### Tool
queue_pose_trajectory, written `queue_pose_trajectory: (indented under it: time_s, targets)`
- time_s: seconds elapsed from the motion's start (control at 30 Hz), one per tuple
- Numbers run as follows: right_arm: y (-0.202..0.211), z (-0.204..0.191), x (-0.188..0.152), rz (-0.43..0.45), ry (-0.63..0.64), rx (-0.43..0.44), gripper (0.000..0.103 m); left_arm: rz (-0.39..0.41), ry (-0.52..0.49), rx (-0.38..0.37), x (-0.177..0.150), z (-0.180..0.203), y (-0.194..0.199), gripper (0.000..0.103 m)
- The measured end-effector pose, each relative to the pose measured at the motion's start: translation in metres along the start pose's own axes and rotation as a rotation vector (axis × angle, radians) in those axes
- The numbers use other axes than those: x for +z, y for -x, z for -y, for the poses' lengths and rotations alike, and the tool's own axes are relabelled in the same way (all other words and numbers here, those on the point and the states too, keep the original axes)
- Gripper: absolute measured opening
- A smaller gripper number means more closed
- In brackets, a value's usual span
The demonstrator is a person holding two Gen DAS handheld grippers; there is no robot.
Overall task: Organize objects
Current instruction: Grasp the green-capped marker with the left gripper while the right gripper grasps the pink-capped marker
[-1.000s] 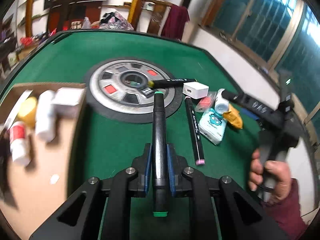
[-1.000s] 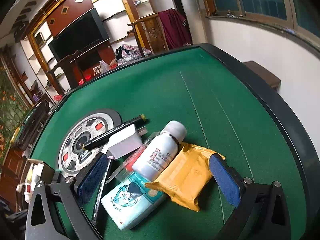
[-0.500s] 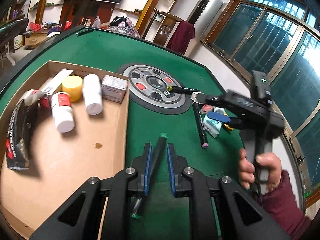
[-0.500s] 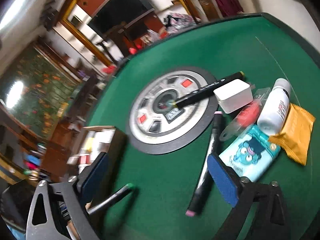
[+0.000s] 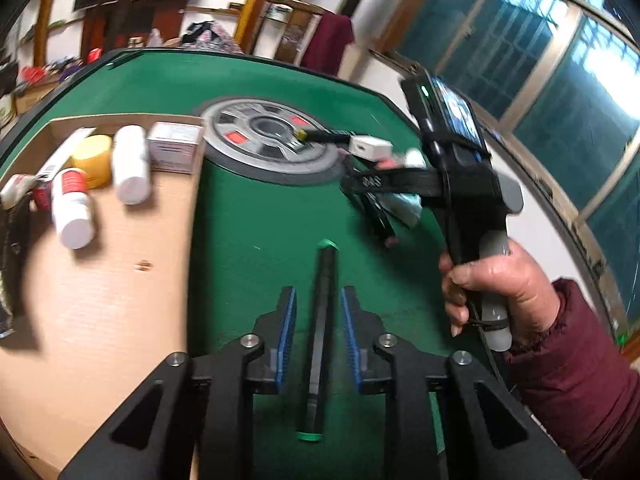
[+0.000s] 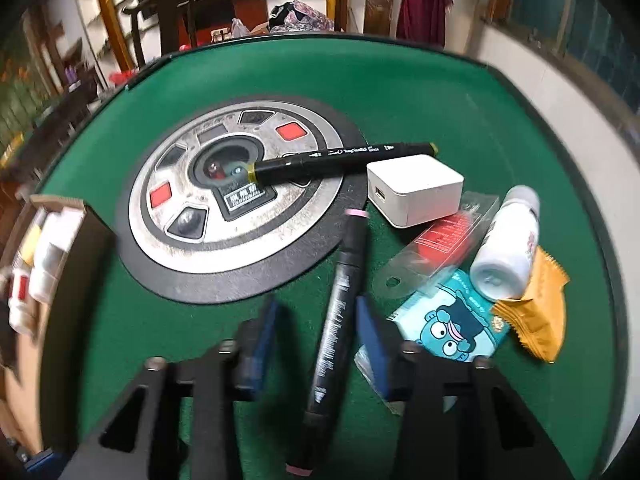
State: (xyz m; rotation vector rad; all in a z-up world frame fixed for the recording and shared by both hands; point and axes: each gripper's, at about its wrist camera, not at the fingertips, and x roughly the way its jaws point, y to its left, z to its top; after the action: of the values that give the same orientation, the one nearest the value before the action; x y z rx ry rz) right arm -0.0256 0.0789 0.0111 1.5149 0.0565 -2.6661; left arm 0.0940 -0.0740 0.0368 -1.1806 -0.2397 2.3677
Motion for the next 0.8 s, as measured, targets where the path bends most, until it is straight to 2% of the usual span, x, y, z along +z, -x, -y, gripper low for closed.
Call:
queue_pose_trajectory:
  time_s: [0.1,0.2,0.33,0.37,0.43,0.47,0.5,0.57,0.8]
  targets:
    - [0.004,-0.002,-0.008,0.008,0.011,0.018,0.020,-0.036,-0.058,0.038,-0.006,0.016,-0.014,0.029]
    - [0.011,-0.001,-0.016,0.017,0.012,0.029,0.020,-0.086,-0.097,0.108,-0.010,0.023,-0.034,0.034]
    - [0.011,-0.005,-0.022,0.033,0.046,0.026,0.020,-0.087,-0.126,0.171,-0.008,0.027,-0.039,0.038]
    - [0.012,-0.007,-0.023,0.037,0.058,0.015,0.020,-0.087,-0.134,0.185,-0.009,0.028,-0.040,0.038]
    - [0.009,-0.009,-0.021,0.046,0.056,0.007,0.020,-0.087,-0.142,0.210,-0.009,0.029,-0.040,0.024]
    - [0.009,-0.008,-0.022,0.052,0.045,0.009,0.020,-0.088,-0.128,0.194,-0.009,0.026,-0.039,0.015]
    - [0.007,-0.008,-0.020,0.057,0.032,0.012,0.019,-0.092,-0.098,0.155,-0.008,0.021,-0.037,0.014]
    - [0.007,-0.005,-0.021,0.063,0.016,0.028,0.016,-0.076,-0.065,0.142,-0.008,0.013,-0.028,0.014]
    - [0.030,0.015,-0.031,0.101,-0.107,0.210,0.016,0.036,0.005,0.082,0.001,0.001,0.017,0.014]
